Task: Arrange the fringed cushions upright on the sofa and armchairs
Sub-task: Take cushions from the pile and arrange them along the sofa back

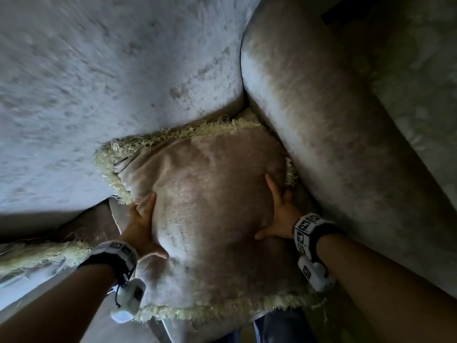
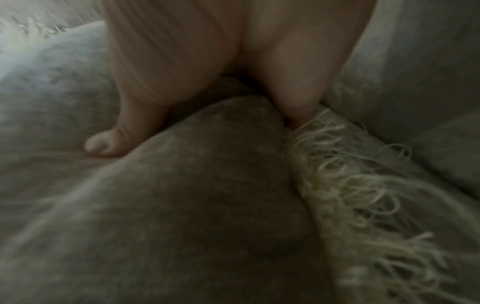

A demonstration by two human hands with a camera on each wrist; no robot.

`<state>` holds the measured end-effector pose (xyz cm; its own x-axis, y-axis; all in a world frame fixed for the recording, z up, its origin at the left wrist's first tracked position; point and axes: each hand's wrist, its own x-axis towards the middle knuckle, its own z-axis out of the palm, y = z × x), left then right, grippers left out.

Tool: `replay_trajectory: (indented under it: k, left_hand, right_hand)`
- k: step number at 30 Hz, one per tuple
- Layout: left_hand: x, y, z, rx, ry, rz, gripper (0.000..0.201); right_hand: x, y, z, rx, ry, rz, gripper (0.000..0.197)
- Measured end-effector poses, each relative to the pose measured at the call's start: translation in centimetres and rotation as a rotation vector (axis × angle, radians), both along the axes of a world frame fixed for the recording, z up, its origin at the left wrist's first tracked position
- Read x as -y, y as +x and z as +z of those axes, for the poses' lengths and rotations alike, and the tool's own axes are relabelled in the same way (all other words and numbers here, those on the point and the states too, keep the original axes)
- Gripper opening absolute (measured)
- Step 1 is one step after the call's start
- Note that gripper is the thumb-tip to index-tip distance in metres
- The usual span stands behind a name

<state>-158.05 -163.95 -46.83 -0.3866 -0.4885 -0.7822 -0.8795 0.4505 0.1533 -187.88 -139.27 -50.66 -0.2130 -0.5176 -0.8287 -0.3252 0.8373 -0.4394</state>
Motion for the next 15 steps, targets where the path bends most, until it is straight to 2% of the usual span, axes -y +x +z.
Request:
replay_trajectory:
  k: [3, 6, 12, 15]
  left_hand:
    - [0.5, 0.5, -0.4, -0.001, 0.042, 0.037, 0.172]
    - [0.9, 1.0, -0.4, -0.08, 0.04, -0.008, 0.172]
    - [-0.4, 2.0, 0.2, -0.154, -0.002, 0.051, 0.161]
    - [-0.8, 2.9, 1.4, -0.244, -0.017, 0.062, 0.153]
  right_hand:
    - [0.3, 0.5, -0.2, -0.011, -0.009, -0.022, 0.154]
    - [0.4, 0.8, 0.2, -0.025, -0.045, -0.07, 0.155]
    - [0.3, 2.4, 2.3, -0.129, -0.116, -0.072, 0.154]
    - [-0.4, 3.5, 4.0, -0.171, -0.183, -0.068, 0.151]
